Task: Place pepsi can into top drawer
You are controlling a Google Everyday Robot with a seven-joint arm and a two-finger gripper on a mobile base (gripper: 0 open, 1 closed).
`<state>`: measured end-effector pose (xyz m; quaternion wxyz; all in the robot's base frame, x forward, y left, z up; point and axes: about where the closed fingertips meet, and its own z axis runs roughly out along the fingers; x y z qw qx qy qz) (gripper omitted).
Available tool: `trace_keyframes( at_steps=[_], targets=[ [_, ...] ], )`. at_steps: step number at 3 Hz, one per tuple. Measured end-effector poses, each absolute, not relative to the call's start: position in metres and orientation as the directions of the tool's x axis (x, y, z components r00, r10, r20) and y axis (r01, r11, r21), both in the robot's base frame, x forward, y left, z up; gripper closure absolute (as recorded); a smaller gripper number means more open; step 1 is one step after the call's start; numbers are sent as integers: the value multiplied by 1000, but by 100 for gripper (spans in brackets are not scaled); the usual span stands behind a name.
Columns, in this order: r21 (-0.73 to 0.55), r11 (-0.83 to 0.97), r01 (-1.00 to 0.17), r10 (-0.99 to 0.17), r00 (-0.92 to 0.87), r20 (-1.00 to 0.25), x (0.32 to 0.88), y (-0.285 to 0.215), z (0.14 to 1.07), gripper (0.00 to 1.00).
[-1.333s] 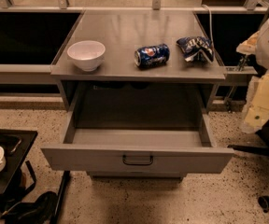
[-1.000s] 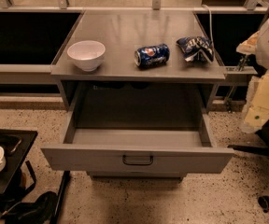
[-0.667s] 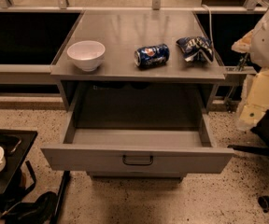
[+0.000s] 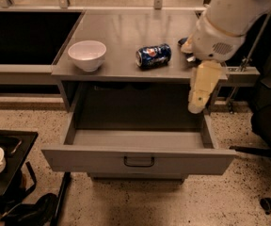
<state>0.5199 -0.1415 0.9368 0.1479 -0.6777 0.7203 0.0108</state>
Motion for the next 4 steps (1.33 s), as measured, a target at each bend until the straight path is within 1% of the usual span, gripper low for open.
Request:
trace_keyframes(
  at_steps=[2,3,4],
  targets=[
    [-139,-30,-990,-943,74,-324,605,-64,881,0],
    [-139,-30,-990,-943,74,-324,605,-64,881,0],
    [-168,-38,-985,-942,91,-323,615,-67,889,0]
  ],
)
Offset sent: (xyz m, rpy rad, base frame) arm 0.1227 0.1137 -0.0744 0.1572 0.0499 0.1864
